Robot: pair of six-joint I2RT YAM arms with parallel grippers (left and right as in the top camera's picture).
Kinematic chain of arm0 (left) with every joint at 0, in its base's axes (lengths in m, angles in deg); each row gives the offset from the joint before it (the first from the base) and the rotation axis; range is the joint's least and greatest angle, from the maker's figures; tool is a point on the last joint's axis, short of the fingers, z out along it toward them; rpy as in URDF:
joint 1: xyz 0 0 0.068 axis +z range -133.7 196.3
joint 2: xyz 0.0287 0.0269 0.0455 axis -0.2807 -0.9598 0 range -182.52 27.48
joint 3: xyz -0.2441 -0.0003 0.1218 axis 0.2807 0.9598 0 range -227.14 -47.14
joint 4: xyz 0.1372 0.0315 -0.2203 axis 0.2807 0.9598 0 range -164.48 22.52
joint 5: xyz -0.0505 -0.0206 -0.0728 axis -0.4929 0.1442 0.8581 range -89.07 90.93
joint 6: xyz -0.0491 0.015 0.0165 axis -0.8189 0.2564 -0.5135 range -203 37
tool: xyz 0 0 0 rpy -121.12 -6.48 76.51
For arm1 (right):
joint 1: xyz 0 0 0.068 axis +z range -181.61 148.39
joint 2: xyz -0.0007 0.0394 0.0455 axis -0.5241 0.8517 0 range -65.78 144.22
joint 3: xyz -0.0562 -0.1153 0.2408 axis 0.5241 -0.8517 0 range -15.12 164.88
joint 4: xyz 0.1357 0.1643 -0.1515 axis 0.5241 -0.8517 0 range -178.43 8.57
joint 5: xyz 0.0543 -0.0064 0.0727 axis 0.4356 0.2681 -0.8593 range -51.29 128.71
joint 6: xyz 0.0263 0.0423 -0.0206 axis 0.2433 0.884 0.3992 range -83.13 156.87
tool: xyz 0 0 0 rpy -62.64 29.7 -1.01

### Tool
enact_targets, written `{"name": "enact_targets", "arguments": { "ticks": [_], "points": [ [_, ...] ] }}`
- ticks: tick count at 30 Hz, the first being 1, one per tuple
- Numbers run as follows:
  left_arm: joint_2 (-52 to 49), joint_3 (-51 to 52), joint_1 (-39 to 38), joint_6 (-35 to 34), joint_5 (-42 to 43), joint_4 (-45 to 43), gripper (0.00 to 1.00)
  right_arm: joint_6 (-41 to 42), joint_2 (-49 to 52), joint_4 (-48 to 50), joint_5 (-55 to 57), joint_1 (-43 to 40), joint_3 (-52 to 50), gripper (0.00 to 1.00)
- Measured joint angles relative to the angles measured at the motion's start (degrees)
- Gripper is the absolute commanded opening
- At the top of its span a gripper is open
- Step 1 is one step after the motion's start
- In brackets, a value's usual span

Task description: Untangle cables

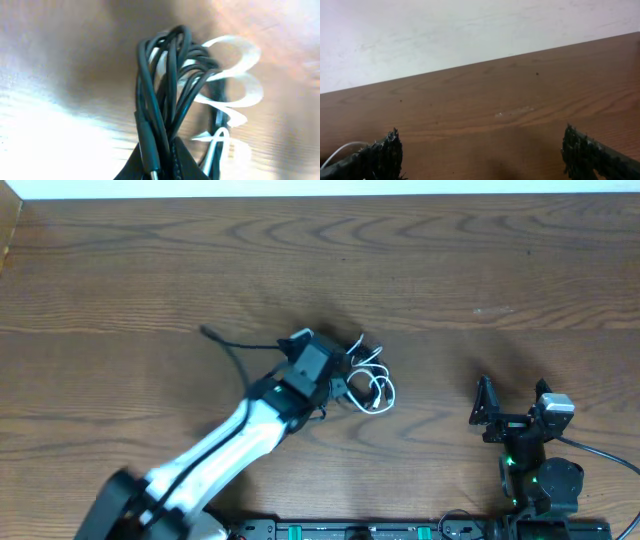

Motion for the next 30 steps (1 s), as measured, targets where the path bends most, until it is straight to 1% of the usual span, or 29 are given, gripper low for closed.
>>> {"name": "enact_targets", "arguments": {
  "ticks": [1, 4, 5, 7, 11, 14, 16, 18, 21, 24, 25, 27, 29, 30],
  "points": [
    [3.56, 0.00, 0.00, 0.24, 0.09, 0.07, 0.07, 0.00, 0.00, -0.02, 0.00, -0.02, 0.00, 0.99],
    [9.44, 0.00, 0.00, 1.84, 0.94, 0.13, 0.07, -0.02, 0.00, 0.00, 0.00, -0.02, 0.00, 0.99],
    [12.22, 0.00, 0.00, 3.56, 2.12, 0.28, 0.07, 0.00, 0.00, 0.00, 0.00, 0.00, 0.00, 0.99],
    [14.60, 0.00, 0.00, 6.49, 3.39, 0.33, 0.08, 0.00, 0.00, 0.00, 0.00, -0.02, 0.00, 0.99],
    [16.98, 0.00, 0.00, 11.21, 5.01, 0.48, 0.07, 0.00, 0.00, 0.00, 0.00, 0.00, 0.00, 0.99],
    [17.16, 0.00, 0.00, 12.74, 5.75, 0.52, 0.07, 0.44, 0.00, 0.02, -0.20, -0.02, 0.00, 0.99],
    [17.16, 0.00, 0.00, 13.38, 6.56, 0.63, 0.07, 2.99, 0.00, 0.17, -1.40, -0.02, 0.00, 0.99],
    [17.16, 0.00, 0.00, 13.88, 7.19, 0.66, 0.07, 8.87, 0.00, 0.37, -3.63, 0.00, 0.00, 0.99],
    [17.16, 0.00, 0.00, 14.80, 8.00, 0.63, 0.07, 20.37, 0.00, 0.96, -9.03, -0.02, 0.00, 0.99],
    [17.16, 0.00, 0.00, 15.89, 8.22, 0.66, 0.08, 35.17, 0.00, 1.64, -19.65, -0.02, 0.00, 0.99],
    [17.16, 0.00, 0.00, 16.11, 8.22, 0.66, 0.07, 38.64, 0.00, 1.66, -22.86, 0.00, 0.00, 0.99],
    [17.16, 0.00, 0.00, 16.52, 8.22, 0.66, 0.07, 44.30, 0.00, 1.95, -28.11, 0.00, 0.00, 0.99],
    [17.16, 0.00, 0.00, 16.94, 8.22, 0.63, 0.07, 48.22, 0.00, 2.08, -31.63, 0.00, 0.00, 0.99],
    [17.16, 0.00, 0.00, 16.96, 8.22, 0.66, 0.07, 47.93, 0.07, 2.99, -32.15, -0.02, -0.04, 0.97]
  ]
}}
